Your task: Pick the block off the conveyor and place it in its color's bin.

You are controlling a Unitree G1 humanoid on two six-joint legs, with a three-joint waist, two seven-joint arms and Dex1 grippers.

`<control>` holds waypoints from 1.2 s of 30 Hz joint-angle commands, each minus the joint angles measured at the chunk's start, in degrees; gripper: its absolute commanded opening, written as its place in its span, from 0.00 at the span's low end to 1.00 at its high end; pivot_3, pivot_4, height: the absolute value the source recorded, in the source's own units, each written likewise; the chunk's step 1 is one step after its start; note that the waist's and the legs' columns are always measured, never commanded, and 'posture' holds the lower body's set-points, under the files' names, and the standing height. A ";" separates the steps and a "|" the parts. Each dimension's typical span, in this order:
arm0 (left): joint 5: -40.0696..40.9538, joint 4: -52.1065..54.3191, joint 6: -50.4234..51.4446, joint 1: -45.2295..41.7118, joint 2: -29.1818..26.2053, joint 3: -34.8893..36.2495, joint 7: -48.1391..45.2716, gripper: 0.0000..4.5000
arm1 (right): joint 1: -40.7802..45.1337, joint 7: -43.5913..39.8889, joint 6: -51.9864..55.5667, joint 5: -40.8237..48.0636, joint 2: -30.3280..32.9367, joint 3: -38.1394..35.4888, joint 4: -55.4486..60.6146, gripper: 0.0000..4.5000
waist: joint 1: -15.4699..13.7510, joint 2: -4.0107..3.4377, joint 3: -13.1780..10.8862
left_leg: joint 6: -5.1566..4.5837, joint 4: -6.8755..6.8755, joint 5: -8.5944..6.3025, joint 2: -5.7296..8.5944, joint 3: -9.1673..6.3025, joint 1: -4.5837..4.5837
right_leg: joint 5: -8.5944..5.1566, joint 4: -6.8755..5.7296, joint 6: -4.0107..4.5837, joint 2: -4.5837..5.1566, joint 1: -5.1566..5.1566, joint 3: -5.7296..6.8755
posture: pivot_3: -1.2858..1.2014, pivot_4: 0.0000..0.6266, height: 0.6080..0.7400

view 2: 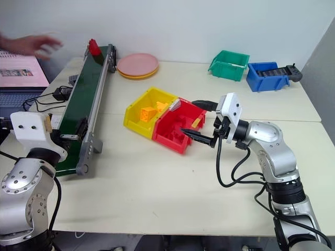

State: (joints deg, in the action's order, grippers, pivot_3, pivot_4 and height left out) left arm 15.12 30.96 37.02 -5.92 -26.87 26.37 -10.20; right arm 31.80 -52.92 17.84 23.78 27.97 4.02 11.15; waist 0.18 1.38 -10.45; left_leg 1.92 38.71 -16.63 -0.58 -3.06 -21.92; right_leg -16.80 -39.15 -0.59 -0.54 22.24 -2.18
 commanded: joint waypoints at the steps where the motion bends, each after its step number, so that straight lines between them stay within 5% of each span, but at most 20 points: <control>1: 0.90 0.62 -0.74 -0.36 -0.51 2.12 -0.15 0.99 | 0.86 0.06 -0.49 0.61 0.11 -0.65 2.38 1.00 | 0.00 0.00 0.00 | 0.00 0.00 0.00 0.00 0.00 0.00 | 0.00 0.00 0.00 0.00 0.00 0.00 | 0.52 0.24 1.00; 36: 4.08 -5.18 -0.17 -0.75 -2.65 4.20 -2.34 0.99 | 3.98 -5.47 4.77 2.98 1.73 0.41 2.60 1.00 | 0.01 0.00 0.00 | 0.00 -0.01 0.00 0.00 -0.02 -0.02 | 0.00 0.03 0.00 0.01 0.01 0.02 | 0.52 0.24 1.00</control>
State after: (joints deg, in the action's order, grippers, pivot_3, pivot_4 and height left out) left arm 18.22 25.59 37.21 -5.57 -28.38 29.45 -11.97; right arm 34.88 -57.53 23.22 26.09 29.00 4.73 11.77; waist 0.20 1.38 -10.45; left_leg 1.92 38.70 -16.63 -0.57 -3.07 -21.93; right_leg -16.80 -39.12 -0.58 -0.53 22.25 -2.17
